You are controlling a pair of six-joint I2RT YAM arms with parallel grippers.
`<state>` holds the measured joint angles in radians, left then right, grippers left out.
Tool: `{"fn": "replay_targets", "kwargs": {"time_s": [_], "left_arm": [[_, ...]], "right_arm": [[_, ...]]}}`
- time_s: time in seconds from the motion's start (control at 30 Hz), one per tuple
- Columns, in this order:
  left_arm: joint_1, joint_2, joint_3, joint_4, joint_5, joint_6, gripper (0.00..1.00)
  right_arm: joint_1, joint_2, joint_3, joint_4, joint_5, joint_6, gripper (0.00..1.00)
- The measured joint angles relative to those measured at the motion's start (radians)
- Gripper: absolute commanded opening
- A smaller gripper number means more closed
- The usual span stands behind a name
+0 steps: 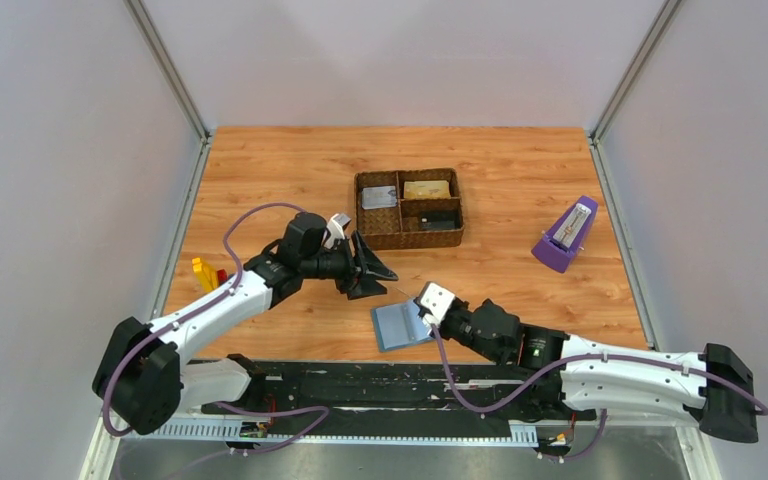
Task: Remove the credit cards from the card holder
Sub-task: Remove the credit card from the card holder.
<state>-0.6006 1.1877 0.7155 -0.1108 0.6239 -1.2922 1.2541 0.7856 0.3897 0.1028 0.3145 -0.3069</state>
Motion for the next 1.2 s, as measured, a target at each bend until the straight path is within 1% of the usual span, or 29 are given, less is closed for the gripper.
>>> {"fn": "replay_targets", "kwargs": {"time_s": [0.1, 0.17, 0.23, 0.27, 0.3, 0.33, 0.37, 0.4, 0.43, 0.5, 0.6, 0.63, 0.7, 0.77, 0.83, 0.87, 0.9, 1.0, 1.2], "left_arm": [[0.000, 0.003, -0.017, 0.007, 0.008, -0.014, 0.55], [0.000, 0.007, -0.020, 0.014, 0.014, -0.021, 0.51], [0.000, 0.010, -0.021, 0.023, 0.020, -0.024, 0.45], [0.000, 0.011, -0.021, 0.029, 0.024, -0.027, 0.40], [0.000, 0.013, -0.021, 0.034, 0.026, -0.030, 0.37], [0.000, 0.015, -0.022, 0.040, 0.029, -0.031, 0.32], [0.000, 0.018, -0.023, 0.046, 0.031, -0.034, 0.30], [0.000, 0.020, -0.023, 0.050, 0.032, -0.036, 0.24], [0.000, 0.021, -0.025, 0.054, 0.032, -0.037, 0.21], [0.000, 0.025, -0.029, 0.063, 0.038, -0.038, 0.11], [0.000, 0.038, -0.031, 0.088, 0.052, -0.039, 0.03], [0.000, 0.043, -0.031, 0.095, 0.056, -0.037, 0.00], [0.000, 0.051, -0.032, 0.102, 0.062, -0.036, 0.00], [0.000, 0.055, -0.034, 0.105, 0.065, -0.031, 0.00], [0.000, 0.056, -0.034, 0.109, 0.069, -0.025, 0.00], [0.000, 0.056, -0.034, 0.114, 0.071, -0.019, 0.00], [0.000, 0.056, -0.034, 0.118, 0.072, -0.012, 0.00], [0.000, 0.056, -0.034, 0.124, 0.075, 0.051, 0.00], [0.000, 0.056, 0.000, 0.069, 0.068, 0.237, 0.00]], "right_arm": [[0.011, 0.013, 0.000, 0.021, 0.024, -0.014, 0.00], [0.016, 0.023, 0.000, 0.028, 0.037, -0.021, 0.00], [0.021, 0.030, 0.000, 0.031, 0.045, -0.029, 0.00], [0.022, 0.032, 0.000, 0.032, 0.048, -0.033, 0.00], [0.024, 0.034, 0.000, 0.032, 0.051, -0.036, 0.00], [0.026, 0.036, 0.000, 0.033, 0.052, -0.039, 0.00], [0.027, 0.038, 0.000, 0.034, 0.052, -0.040, 0.00], [0.029, 0.039, 0.000, 0.034, 0.052, -0.042, 0.00], [0.030, 0.040, 0.000, 0.034, 0.051, -0.043, 0.00], [0.032, 0.040, 0.000, 0.033, 0.050, -0.043, 0.00], [0.033, 0.040, -0.005, 0.029, 0.042, -0.043, 0.02], [0.033, 0.040, -0.007, 0.029, 0.040, -0.043, 0.05], [0.033, 0.040, -0.011, 0.029, 0.039, -0.044, 0.17], [0.033, 0.040, -0.012, 0.027, 0.035, -0.044, 0.33], [0.033, 0.040, -0.012, 0.026, 0.031, -0.049, 0.55], [0.033, 0.039, -0.012, 0.021, 0.027, -0.047, 0.62], [0.033, 0.038, -0.012, 0.013, 0.024, -0.046, 0.66], [0.034, 0.019, -0.012, -0.025, 0.016, -0.034, 0.72], [0.034, -0.075, -0.012, -0.100, 0.007, 0.016, 0.75]]}}
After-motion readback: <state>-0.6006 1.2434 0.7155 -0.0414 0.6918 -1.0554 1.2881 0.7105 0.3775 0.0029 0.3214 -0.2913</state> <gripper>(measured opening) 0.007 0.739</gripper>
